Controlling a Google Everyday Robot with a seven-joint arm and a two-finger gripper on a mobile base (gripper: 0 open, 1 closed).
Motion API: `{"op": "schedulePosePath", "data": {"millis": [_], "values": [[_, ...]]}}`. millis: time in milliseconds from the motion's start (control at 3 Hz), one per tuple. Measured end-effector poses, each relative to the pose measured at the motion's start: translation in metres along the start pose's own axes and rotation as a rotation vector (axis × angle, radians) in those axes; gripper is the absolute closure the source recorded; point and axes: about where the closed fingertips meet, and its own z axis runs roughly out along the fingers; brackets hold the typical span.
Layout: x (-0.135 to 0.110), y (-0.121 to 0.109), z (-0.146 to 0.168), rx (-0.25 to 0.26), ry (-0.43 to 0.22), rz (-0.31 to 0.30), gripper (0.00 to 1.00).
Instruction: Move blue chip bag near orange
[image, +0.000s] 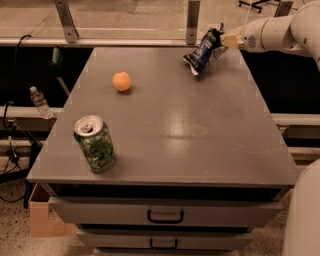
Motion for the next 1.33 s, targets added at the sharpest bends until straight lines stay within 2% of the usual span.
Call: {"op": "schedulePosePath", "data": {"millis": [333,667,1333], "values": [[0.004,0.034,0.021,-0.085,0.000,-0.005,1.00],[0.004,0.079,0.041,-0.179,-0.015,-0.007,1.00],[0.007,0.141,0.063,-0.298,-0.019,-0.017,1.00]]}}
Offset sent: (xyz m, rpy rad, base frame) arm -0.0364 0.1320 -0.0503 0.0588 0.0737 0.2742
